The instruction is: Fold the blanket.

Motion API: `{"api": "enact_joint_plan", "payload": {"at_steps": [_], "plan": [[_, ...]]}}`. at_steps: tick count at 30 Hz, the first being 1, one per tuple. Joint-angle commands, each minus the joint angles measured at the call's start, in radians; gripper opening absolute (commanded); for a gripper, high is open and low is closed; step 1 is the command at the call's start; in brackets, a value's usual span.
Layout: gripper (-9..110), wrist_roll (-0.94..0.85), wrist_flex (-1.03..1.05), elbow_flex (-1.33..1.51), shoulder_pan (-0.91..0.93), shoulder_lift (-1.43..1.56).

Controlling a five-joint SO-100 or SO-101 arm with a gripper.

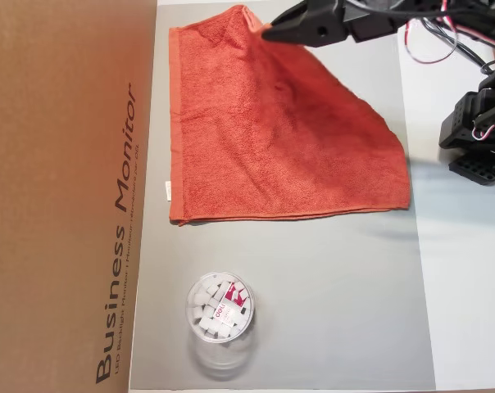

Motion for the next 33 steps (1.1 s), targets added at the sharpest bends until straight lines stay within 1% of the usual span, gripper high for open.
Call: {"api": "enact_joint_plan", "payload": {"at_steps": [1,11,22,26,33], "plan": [[0,-0.008,-0.015,-0.098,-0.026,-0.025],[0,-0.008,-0.017,-0.227,-0.067,-0.164],[0,-0.008,-0.017,-0.333,-0.198,-0.282],[0,-0.054,-0.018,-0.379,-0.219,-0.339],[0,-0.064,-0.150,-0.391,-0.238,-0.434]]}}
